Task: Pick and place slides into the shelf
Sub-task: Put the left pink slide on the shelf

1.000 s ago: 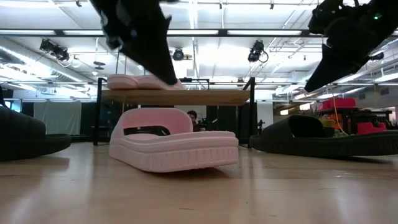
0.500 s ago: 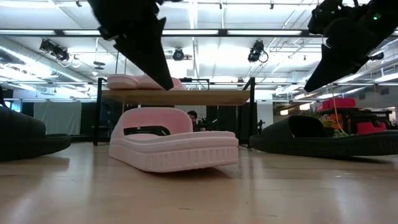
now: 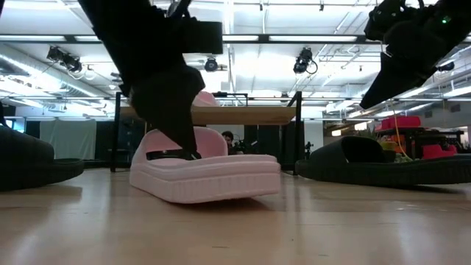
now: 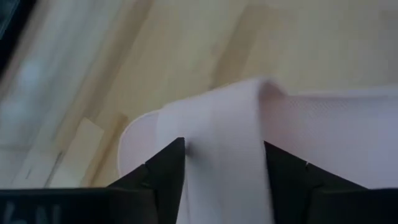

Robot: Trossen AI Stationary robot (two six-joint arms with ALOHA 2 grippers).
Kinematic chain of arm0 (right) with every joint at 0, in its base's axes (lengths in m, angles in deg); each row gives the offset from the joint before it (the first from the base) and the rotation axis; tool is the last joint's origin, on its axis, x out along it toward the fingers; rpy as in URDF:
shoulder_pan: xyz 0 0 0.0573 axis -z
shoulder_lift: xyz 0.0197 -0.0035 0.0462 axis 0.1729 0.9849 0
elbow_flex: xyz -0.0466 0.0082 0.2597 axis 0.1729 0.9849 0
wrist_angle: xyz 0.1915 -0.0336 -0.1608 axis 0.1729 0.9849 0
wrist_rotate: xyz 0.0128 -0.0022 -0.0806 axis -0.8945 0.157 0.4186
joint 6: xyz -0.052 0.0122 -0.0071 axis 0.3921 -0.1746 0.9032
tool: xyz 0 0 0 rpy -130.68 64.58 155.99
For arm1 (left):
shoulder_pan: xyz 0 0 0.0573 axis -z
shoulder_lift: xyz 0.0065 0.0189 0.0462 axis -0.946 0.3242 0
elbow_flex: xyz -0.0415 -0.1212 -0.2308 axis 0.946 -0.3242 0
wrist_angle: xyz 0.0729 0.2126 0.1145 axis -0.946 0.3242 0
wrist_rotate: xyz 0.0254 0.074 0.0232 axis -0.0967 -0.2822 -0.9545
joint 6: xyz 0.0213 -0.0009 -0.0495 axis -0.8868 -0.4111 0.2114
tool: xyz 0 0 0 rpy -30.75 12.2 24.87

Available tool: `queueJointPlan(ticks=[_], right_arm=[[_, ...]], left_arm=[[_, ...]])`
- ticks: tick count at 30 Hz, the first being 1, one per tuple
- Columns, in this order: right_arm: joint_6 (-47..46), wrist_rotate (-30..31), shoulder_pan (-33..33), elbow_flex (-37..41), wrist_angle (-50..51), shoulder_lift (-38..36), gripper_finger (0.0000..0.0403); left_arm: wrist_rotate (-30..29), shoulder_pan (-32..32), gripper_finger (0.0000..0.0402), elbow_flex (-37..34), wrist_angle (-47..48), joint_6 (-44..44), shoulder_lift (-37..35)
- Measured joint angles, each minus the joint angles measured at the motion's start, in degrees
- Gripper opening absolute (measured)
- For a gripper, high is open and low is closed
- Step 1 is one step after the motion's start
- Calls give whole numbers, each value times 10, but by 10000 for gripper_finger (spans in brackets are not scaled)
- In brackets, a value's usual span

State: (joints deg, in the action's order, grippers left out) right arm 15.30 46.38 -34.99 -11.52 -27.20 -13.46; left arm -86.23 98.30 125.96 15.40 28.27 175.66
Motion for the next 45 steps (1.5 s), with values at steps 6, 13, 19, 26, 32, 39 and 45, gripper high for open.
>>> queueJointPlan(ticks=[6, 13, 19, 26, 32, 39, 45], right_arm=[[3, 0, 0, 0, 0, 0, 98], [4, 0, 0, 0, 0, 0, 98], [5, 0, 0, 0, 0, 0, 98], [15, 0, 0, 0, 0, 0, 98], [15, 0, 0, 0, 0, 0, 98], [15, 0, 0, 0, 0, 0, 98], [16, 0, 0, 0, 1, 0, 98]], left_arm=[[-37, -2, 131, 0, 38, 24, 3], [-36, 10, 16, 43, 37, 2, 3], [-117, 26, 14, 187, 78, -195, 3], [-298, -50, 21, 327, 147, -379, 2], [-244, -173, 11, 374, 127, -503, 2], [-134, -327, 11, 341, 28, -634, 8], [-66, -387, 12, 300, -123, -793, 8]])
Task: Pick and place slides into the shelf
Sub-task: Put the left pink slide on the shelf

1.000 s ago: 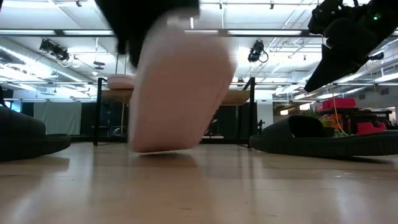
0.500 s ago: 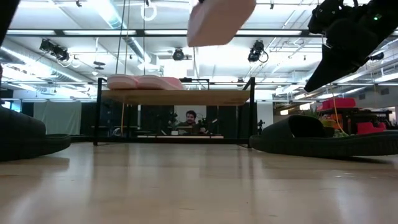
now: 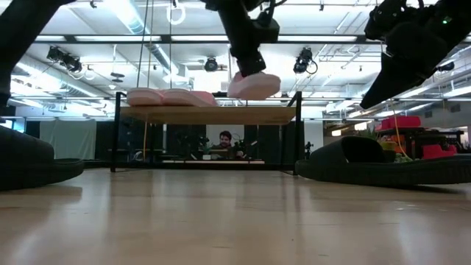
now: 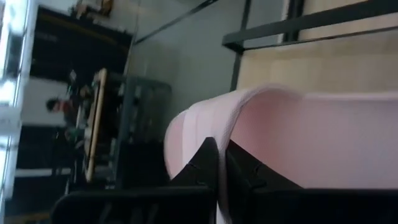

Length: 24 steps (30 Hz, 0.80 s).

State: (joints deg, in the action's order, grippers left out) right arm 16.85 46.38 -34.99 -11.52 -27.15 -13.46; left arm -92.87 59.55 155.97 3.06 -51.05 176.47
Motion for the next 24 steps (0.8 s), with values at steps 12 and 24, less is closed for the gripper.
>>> queueJointPlan(ticks=[12, 24], right_arm=[[0, 0, 0, 0, 0, 0, 98], [0, 0, 0, 0, 0, 0, 98]], left_arm=[[83, -61, 15, 0, 38, -43, 0], [86, -87, 51, 0, 80, 2, 0]])
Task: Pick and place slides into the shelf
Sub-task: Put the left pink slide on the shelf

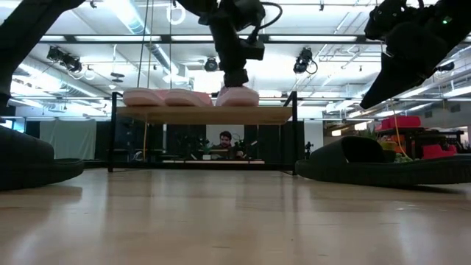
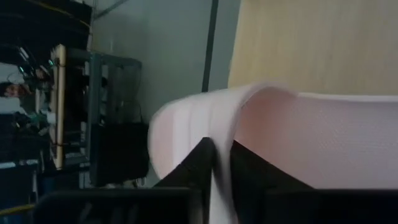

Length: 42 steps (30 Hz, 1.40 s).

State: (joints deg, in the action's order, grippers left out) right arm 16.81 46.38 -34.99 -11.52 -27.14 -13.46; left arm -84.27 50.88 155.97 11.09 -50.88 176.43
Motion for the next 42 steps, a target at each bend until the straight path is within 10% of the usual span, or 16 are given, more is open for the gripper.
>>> queueJointPlan(ticks=[14, 23, 42], right_arm=[[-1, 0, 0, 0, 0, 0, 98], [-1, 0, 0, 0, 0, 0, 98], [0, 0, 0, 0, 0, 0, 98]], left_arm=[[-3, 29, 115, 0, 22, -6, 0], [-2, 36, 10, 0, 21, 32, 0], [13, 168, 9, 16, 10, 101, -1]])
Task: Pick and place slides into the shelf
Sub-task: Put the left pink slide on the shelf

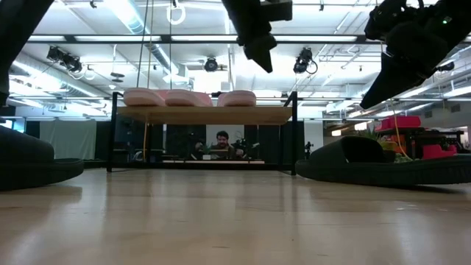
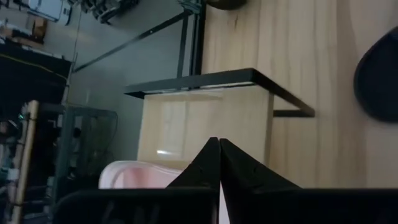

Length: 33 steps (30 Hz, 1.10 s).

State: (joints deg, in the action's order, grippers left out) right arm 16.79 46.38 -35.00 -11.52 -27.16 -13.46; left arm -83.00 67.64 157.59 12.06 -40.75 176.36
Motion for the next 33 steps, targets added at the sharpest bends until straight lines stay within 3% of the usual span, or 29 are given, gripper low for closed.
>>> queueJointPlan(ticks=[11, 21, 27, 33], right_arm=[[-2, 0, 0, 0, 0, 0, 98], [3, 0, 0, 0, 0, 0, 98], [3, 0, 0, 0, 1, 0, 98], [3, 0, 0, 0, 5, 0, 98]], left_arm=[[-2, -34, 6, -81, -133, 33, 1], [1, -52, 4, -111, -119, 89, 1], [-1, -53, 4, -111, -64, 113, -2], [-61, -43, 7, -110, -1, 113, -10]])
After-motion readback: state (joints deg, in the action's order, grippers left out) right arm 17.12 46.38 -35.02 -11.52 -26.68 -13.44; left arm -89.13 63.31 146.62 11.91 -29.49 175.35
